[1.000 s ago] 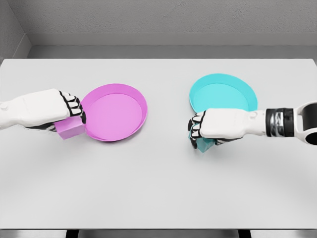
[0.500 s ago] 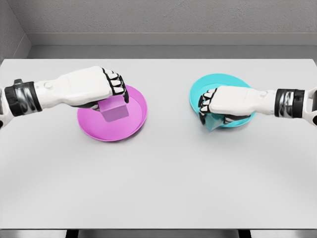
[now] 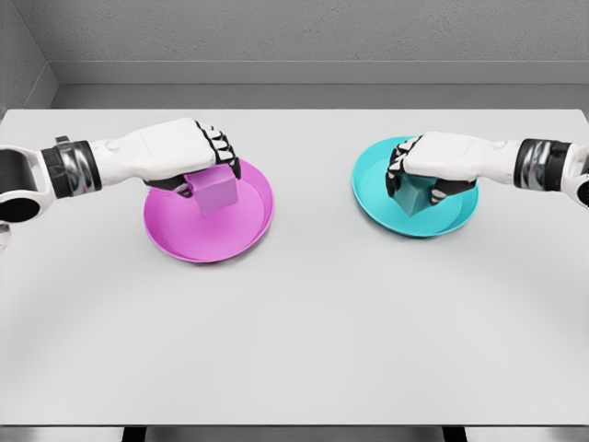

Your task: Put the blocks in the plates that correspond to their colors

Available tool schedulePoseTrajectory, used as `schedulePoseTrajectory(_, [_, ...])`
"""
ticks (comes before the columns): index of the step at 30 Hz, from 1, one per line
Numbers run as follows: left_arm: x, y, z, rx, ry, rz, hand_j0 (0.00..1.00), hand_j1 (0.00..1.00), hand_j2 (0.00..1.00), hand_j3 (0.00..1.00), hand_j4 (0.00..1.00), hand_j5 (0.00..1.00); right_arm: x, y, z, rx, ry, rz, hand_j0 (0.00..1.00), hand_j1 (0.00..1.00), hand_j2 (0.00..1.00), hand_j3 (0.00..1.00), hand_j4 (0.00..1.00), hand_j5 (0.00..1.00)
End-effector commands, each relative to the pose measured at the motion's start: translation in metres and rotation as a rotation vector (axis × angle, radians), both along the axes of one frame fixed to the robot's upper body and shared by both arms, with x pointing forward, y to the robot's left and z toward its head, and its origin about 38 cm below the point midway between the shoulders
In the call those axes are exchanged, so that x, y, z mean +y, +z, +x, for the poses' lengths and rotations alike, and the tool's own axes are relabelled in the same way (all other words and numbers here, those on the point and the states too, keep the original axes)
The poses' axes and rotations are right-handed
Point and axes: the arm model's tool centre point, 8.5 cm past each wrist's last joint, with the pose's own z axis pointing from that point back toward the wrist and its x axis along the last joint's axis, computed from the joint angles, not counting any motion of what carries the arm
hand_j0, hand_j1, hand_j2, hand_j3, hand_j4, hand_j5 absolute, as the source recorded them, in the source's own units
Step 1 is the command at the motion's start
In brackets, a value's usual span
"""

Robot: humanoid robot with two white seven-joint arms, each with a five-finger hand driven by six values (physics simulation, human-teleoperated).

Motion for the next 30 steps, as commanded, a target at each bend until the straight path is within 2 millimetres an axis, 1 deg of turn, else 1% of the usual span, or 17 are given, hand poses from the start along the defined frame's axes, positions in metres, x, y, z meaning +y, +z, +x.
schedulePoseTrajectory(1, [0.002, -0.005, 0.004, 0.013, 0.019, -0.001, 0.7, 0.7, 0.7, 0.7, 0.7, 0.7, -0.004, -0.01, 0.008, 0.027, -0.037, 0.014, 0.48, 0.48, 0.48, 0.48, 0.48, 0.48])
schedulePoseTrajectory(2, [0.002, -0.005, 0.004, 0.014, 0.018, -0.002, 0.77, 0.77, 0.77, 0.77, 0.77, 0.77, -0.005, -0.013, 0.01, 0.034, -0.048, 0.015, 0.48, 0.48, 0.48, 0.48, 0.48, 0.48])
schedulePoseTrajectory(3, [0.002, -0.005, 0.004, 0.013, 0.018, -0.003, 0.91, 0.91, 0.91, 0.91, 0.91, 0.91, -0.006, -0.015, 0.012, 0.04, -0.056, 0.016, 0.48, 0.48, 0.48, 0.48, 0.48, 0.48])
schedulePoseTrajectory(5, [0.002, -0.005, 0.004, 0.013, 0.018, -0.003, 1.0, 1.0, 1.0, 1.0, 1.0, 1.0, -0.008, -0.017, 0.018, 0.049, -0.111, 0.014, 0.48, 0.48, 0.48, 0.48, 0.48, 0.48])
schedulePoseTrajectory(11, [0.007, -0.002, 0.002, 0.008, 0.02, -0.002, 1.0, 1.0, 1.0, 1.0, 1.0, 1.0, -0.01, -0.027, 0.036, 0.082, -0.219, 0.02, 0.48, 0.48, 0.48, 0.48, 0.48, 0.48])
schedulePoseTrajectory(13, [0.006, 0.001, 0.0, 0.002, 0.014, -0.008, 1.0, 1.0, 1.0, 1.0, 1.0, 1.0, -0.01, -0.031, 0.038, 0.09, -0.235, 0.014, 0.48, 0.48, 0.48, 0.48, 0.48, 0.48])
schedulePoseTrajectory(14, [0.01, 0.006, -0.003, -0.004, 0.013, -0.008, 1.0, 1.0, 1.0, 1.0, 1.0, 1.0, -0.007, -0.034, 0.039, 0.098, -0.244, 0.018, 0.5, 0.5, 0.5, 0.5, 0.5, 0.5])
schedulePoseTrajectory(15, [0.021, 0.013, -0.009, 0.002, 0.015, -0.015, 1.0, 1.0, 1.0, 1.0, 1.0, 1.0, -0.006, -0.039, 0.039, 0.109, -0.249, 0.009, 0.5, 0.5, 0.5, 0.5, 0.5, 0.5])
schedulePoseTrajectory(17, [0.05, 0.026, -0.017, 0.016, 0.047, -0.01, 1.0, 1.0, 1.0, 1.0, 1.0, 1.0, -0.006, -0.041, 0.039, 0.111, -0.249, 0.007, 0.51, 0.51, 0.51, 0.51, 0.51, 0.51])
schedulePoseTrajectory(18, [0.06, 0.029, -0.019, 0.026, 0.064, -0.009, 1.0, 1.0, 1.0, 1.0, 1.0, 1.0, -0.008, -0.04, 0.04, 0.111, -0.257, 0.012, 0.78, 0.78, 0.78, 0.78, 0.78, 0.78])
schedulePoseTrajectory(19, [0.072, 0.033, -0.023, 0.028, 0.079, 0.006, 1.0, 1.0, 1.0, 1.0, 1.0, 1.0, -0.007, -0.04, 0.041, 0.112, -0.283, 0.013, 1.0, 1.0, 1.0, 1.0, 1.0, 1.0])
schedulePoseTrajectory(20, [0.075, 0.033, -0.026, 0.032, 0.08, 0.016, 1.0, 1.0, 1.0, 1.0, 1.0, 1.0, -0.006, -0.04, 0.041, 0.112, -0.284, 0.014, 1.0, 1.0, 1.0, 1.0, 1.0, 1.0])
schedulePoseTrajectory(22, [0.097, 0.031, -0.038, 0.079, 0.113, 0.019, 1.0, 1.0, 1.0, 1.0, 1.0, 1.0, -0.006, -0.038, 0.041, 0.108, -0.284, 0.016, 1.0, 1.0, 1.0, 1.0, 1.0, 1.0])
schedulePoseTrajectory(24, [0.102, 0.029, -0.048, 0.093, 0.11, 0.043, 1.0, 1.0, 1.0, 1.0, 1.0, 1.0, -0.006, -0.036, 0.041, 0.104, -0.284, 0.019, 1.0, 1.0, 1.0, 1.0, 1.0, 1.0])
schedulePoseTrajectory(25, [0.113, 0.026, -0.052, 0.108, 0.13, 0.066, 1.0, 1.0, 1.0, 1.0, 1.0, 1.0, -0.006, -0.034, 0.041, 0.1, -0.281, 0.021, 1.0, 1.0, 1.0, 1.0, 1.0, 1.0])
schedulePoseTrajectory(28, [0.113, 0.026, -0.053, 0.108, 0.128, 0.068, 1.0, 1.0, 1.0, 1.0, 1.0, 1.0, -0.001, -0.015, 0.038, 0.058, -0.247, 0.042, 1.0, 1.0, 1.0, 1.0, 1.0, 1.0])
schedulePoseTrajectory(30, [0.113, 0.026, -0.053, 0.108, 0.128, 0.068, 1.0, 1.0, 1.0, 1.0, 1.0, 1.0, -0.005, -0.002, 0.032, 0.026, -0.231, 0.04, 1.0, 1.0, 1.0, 1.0, 1.0, 1.0])
